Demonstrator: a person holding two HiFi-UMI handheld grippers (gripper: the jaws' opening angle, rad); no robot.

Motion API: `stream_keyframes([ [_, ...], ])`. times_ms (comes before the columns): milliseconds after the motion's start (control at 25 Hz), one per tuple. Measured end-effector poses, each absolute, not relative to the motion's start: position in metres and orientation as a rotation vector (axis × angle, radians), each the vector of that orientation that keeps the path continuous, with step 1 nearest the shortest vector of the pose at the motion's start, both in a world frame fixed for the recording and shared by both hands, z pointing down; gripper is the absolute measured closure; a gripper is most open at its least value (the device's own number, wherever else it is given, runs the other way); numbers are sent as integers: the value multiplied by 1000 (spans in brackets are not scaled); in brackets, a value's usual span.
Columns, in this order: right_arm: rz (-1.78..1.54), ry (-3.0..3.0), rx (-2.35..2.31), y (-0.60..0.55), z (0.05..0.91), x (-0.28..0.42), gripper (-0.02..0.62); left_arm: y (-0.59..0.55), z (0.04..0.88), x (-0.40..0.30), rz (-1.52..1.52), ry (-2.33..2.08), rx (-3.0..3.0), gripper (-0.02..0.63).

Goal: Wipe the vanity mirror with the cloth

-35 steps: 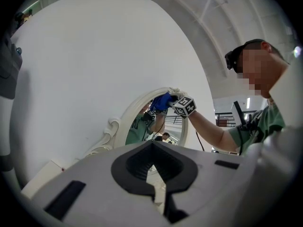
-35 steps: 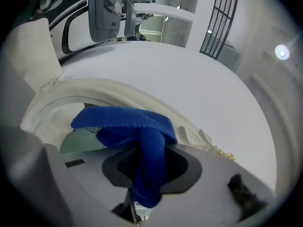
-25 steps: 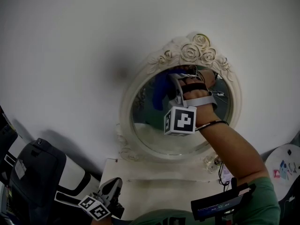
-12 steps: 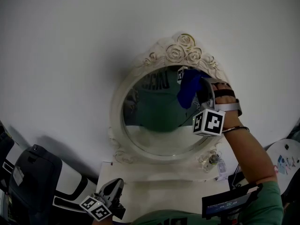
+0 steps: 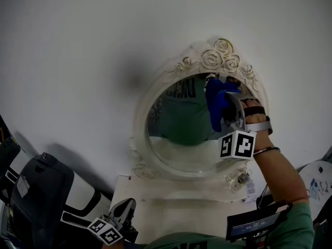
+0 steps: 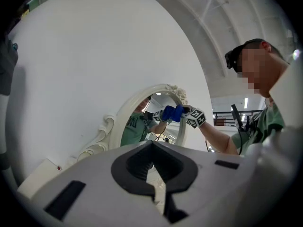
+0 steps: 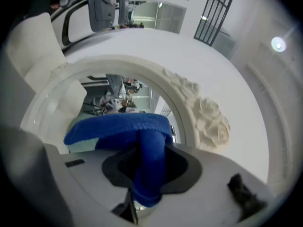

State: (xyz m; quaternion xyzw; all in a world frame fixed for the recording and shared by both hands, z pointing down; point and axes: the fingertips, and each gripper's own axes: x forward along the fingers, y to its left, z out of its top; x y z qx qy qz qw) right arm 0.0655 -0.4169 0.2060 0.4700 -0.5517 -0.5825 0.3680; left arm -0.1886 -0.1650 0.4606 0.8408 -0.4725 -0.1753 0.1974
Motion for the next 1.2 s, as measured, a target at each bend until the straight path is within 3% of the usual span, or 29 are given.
stream_keyframes([
  [240, -1654, -1576, 1002, -390, 229, -60, 491, -153, 461, -199, -504, -1374, 2319, 609],
  [480, -1679, -1597, 937, -396, 235, -117, 491, -147, 458, -197, -515, -1396, 2316, 609],
  [1000, -1558, -1498, 963, -419, 242, -134, 491, -150, 462, -209, -523, -1340, 2341, 609],
  [1200, -1456, -1396, 1012, -425, 238, -84, 491, -153, 462, -204, -510, -1306, 2357, 609],
])
